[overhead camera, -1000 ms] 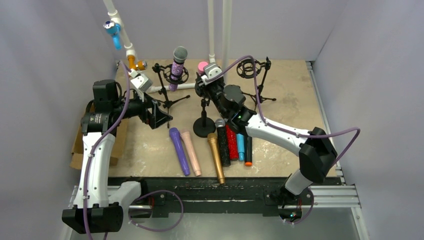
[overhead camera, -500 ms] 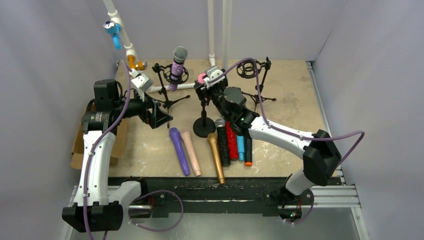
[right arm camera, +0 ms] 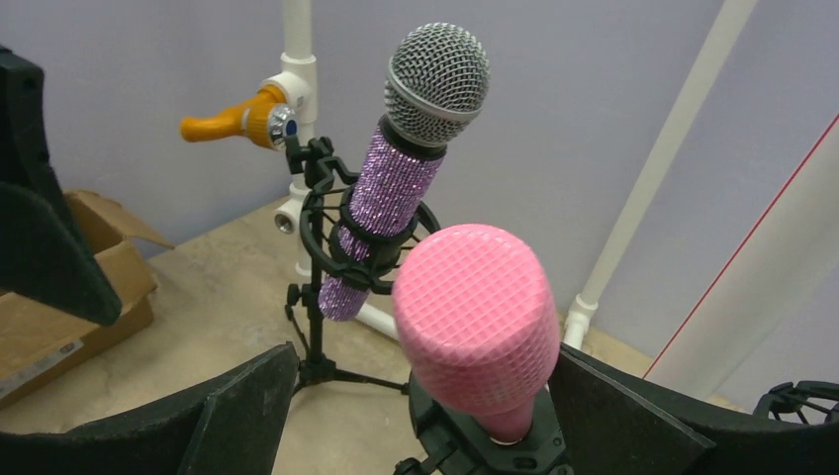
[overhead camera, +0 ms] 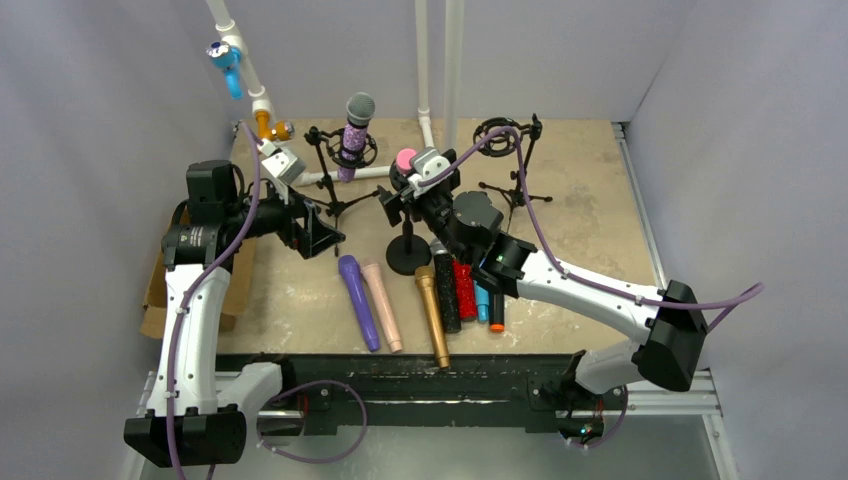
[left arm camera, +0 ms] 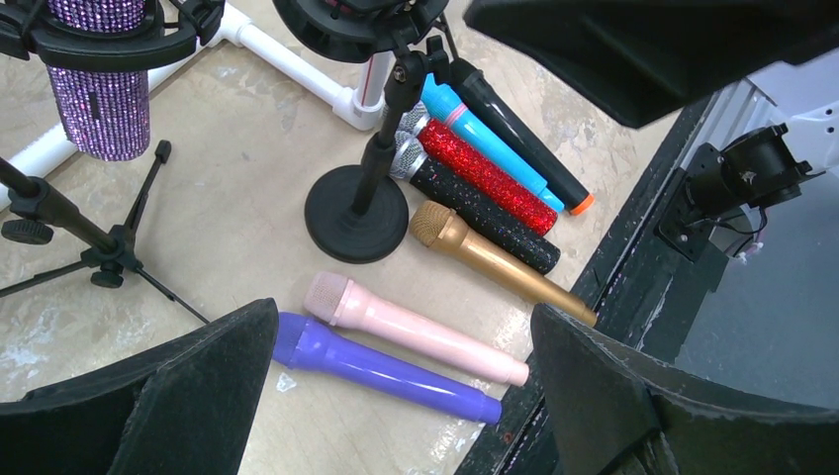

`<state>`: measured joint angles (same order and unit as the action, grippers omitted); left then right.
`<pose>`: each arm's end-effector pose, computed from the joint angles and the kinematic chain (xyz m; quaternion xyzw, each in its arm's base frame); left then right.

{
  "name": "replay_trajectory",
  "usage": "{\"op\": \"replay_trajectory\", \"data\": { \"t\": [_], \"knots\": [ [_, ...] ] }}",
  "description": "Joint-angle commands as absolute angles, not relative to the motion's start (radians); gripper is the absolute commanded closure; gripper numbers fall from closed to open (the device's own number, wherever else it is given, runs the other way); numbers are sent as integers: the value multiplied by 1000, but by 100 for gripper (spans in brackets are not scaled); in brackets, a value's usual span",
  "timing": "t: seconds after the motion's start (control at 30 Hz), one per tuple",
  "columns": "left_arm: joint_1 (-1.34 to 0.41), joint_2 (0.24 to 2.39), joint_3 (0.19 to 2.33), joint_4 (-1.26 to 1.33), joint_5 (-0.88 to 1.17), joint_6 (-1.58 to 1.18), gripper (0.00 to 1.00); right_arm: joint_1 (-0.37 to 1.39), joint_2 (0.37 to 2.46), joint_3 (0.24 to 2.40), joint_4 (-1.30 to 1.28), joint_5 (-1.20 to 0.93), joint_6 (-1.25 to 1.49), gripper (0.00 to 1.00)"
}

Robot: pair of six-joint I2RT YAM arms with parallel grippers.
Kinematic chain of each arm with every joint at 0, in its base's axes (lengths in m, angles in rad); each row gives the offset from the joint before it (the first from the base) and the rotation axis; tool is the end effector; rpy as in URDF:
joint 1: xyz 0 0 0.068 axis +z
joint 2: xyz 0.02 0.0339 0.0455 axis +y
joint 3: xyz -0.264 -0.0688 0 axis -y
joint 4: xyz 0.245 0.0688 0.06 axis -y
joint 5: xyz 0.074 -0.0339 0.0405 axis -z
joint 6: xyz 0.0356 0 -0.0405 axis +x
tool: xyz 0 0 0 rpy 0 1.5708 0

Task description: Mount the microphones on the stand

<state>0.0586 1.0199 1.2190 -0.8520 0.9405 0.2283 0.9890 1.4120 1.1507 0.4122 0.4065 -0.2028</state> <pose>0.1869 -0.0178 0.3880 0.2677 0.7793 -0.3456 0.4489 0.1964 0.2729 0.3849 -0.2316 0.6143 0.1630 0.7365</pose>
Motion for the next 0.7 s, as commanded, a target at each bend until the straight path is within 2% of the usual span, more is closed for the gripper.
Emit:
{"op": "replay_trajectory", "data": {
  "t": [0.0,0.37,0.67],
  "knots": [
    [63,999,1216,-836,945,234,0,1024,1346,1143,364,454,-202,1],
    [63,998,1251,-833,943,192,0,1068,1120,1145,133,455,-28,1],
    [64,1020,1271,-843,889,168,0,1080,1057,893,60,394,212,23]
  ]
}}
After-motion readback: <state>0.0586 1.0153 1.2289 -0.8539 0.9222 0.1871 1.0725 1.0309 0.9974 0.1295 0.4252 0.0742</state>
